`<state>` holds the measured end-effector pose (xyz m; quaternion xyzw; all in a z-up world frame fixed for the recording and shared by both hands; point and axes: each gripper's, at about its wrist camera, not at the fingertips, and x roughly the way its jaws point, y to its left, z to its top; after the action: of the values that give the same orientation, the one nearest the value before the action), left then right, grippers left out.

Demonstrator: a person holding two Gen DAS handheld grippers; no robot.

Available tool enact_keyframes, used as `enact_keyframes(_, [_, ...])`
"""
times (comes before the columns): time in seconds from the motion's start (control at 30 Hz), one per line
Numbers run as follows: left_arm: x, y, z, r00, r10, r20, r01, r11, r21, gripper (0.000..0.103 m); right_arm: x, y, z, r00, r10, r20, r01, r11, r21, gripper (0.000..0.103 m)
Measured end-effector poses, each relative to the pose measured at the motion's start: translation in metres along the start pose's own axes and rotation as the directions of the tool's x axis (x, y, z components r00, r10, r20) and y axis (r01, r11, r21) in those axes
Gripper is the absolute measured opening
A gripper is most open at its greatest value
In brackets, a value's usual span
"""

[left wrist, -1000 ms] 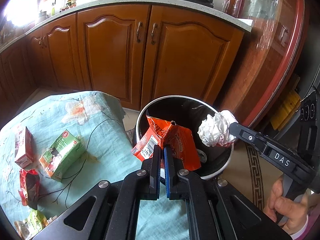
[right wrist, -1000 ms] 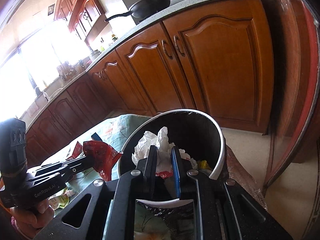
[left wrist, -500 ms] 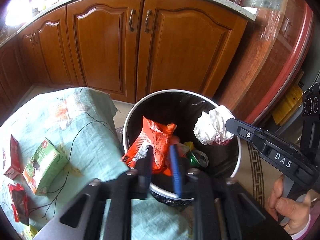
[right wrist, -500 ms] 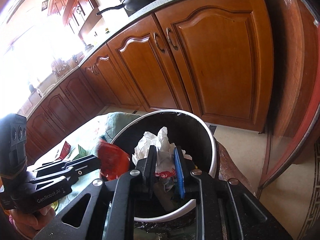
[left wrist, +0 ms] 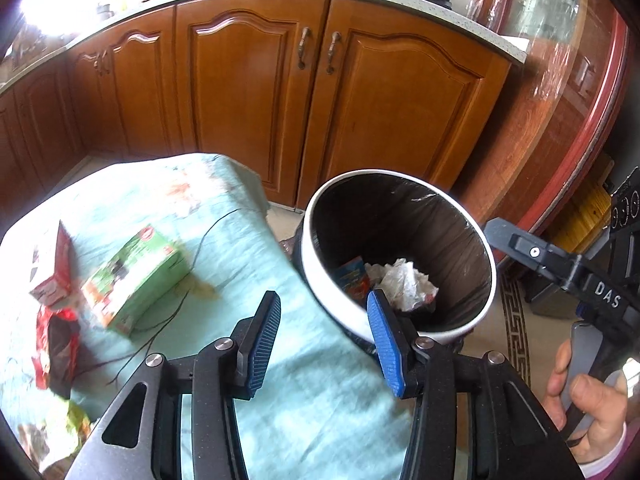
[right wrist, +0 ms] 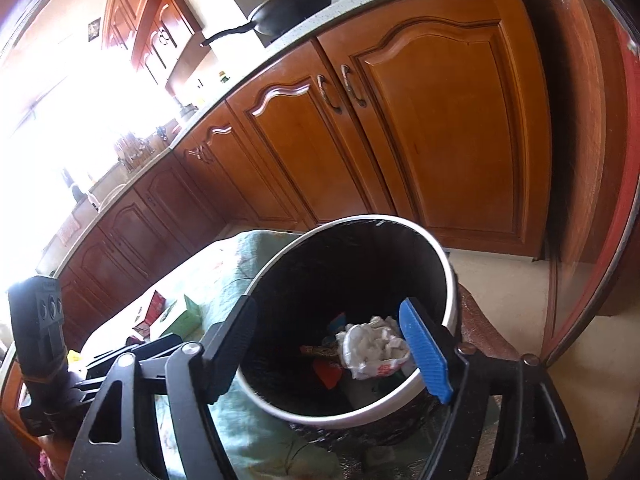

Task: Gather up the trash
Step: 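Grasp the white milk carton with the left gripper while the right gripper grasps the green milk carton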

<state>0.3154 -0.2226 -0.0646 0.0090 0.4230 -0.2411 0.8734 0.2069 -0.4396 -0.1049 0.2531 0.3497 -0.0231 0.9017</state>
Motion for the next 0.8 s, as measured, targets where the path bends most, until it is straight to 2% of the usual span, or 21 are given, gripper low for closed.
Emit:
enact_keyframes(0.47, [-0.073, 0.063, -0.06, 0.997, 0.081, 0.021, -0.077, 0.988, -0.135, 0.047, -0.005, 0.063, -0.04, 0.989, 0.134, -0.058, -0.136, 0.99, -0.023, 0.08])
enact_keyframes(0.8, [-0.119, 0.106, -0.092, 0.988, 0.147, 0.039, -0.134, 0.963, -0.234, 0.052, 0.015, 0.114, -0.074, 0.973, 0.179, -0.144, -0.191, 0.979, -0.073, 0.083])
